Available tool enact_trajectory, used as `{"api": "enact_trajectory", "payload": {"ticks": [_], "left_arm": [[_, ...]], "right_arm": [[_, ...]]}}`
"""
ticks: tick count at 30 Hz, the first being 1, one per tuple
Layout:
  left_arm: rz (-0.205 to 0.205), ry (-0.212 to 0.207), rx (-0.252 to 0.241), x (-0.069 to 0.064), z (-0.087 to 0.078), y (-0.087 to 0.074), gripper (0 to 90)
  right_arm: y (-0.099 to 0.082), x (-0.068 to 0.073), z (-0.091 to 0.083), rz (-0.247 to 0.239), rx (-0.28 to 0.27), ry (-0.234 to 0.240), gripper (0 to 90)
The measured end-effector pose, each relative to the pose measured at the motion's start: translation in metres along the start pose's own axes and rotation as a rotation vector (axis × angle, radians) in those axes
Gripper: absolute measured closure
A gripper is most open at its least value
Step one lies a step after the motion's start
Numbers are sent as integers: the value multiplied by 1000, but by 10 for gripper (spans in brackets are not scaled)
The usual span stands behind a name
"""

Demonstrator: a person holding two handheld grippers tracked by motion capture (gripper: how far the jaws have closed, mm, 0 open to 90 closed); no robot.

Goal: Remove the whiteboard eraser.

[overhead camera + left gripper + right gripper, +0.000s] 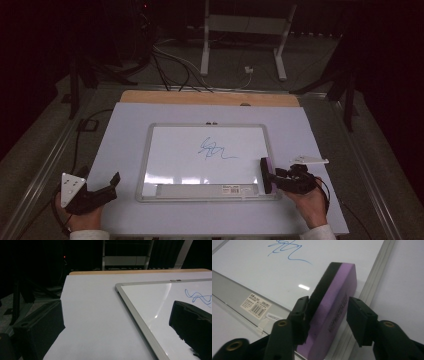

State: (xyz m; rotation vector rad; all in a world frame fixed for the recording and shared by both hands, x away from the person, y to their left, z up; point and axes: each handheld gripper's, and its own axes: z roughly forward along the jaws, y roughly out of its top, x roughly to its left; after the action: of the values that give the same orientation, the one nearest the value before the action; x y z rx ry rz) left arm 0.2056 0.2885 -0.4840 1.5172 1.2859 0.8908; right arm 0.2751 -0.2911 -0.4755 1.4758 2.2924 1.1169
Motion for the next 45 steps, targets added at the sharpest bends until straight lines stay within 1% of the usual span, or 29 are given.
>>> {"api": "enact_trajectory", "payload": {"ticks": [2, 5, 7, 9, 10, 11, 12, 14, 18, 24, 34, 39, 45], "left_arm": [[5, -1, 2, 0, 0, 0, 5], [4, 1, 1, 0, 0, 0, 4], [3, 1, -3, 0, -1, 0, 5], [0, 1, -4, 1, -1, 0, 5], [-1, 1, -5, 1, -1, 0, 5], [-1, 1, -5, 1, -1, 0, 5], [0, 2, -3, 1, -1, 0, 5], [-1, 3, -4, 1, -1, 0, 5], [-4, 6, -6, 2, -1, 0, 5], [-2, 8, -2, 2, -1, 0, 5], [-4, 9, 2, 2, 0, -1, 5], [-2, 10, 8, 2, 1, -1, 5], [-8, 12, 6, 2, 0, -2, 5]], "right_arm": [[0, 0, 3, 12, 11, 22, 439], [0, 3, 10, 28, 44, 51, 354], [0, 6, 16, 30, 73, 51, 305], [-2, 9, 21, 9, 111, 26, 312], [-3, 9, 23, 9, 119, 23, 318], [-4, 10, 24, 10, 126, 23, 344], [-4, 10, 24, 8, 126, 25, 397], [-4, 11, 23, 3, 115, 26, 403], [-3, 14, 19, -21, 87, 4, 405], [1, 18, 14, -41, 53, 1, 406], [5, 21, 7, -55, 11, -14, 407], [9, 24, 2, -65, -9, -20, 407], [15, 24, 0, -79, -31, -33, 407]]}}
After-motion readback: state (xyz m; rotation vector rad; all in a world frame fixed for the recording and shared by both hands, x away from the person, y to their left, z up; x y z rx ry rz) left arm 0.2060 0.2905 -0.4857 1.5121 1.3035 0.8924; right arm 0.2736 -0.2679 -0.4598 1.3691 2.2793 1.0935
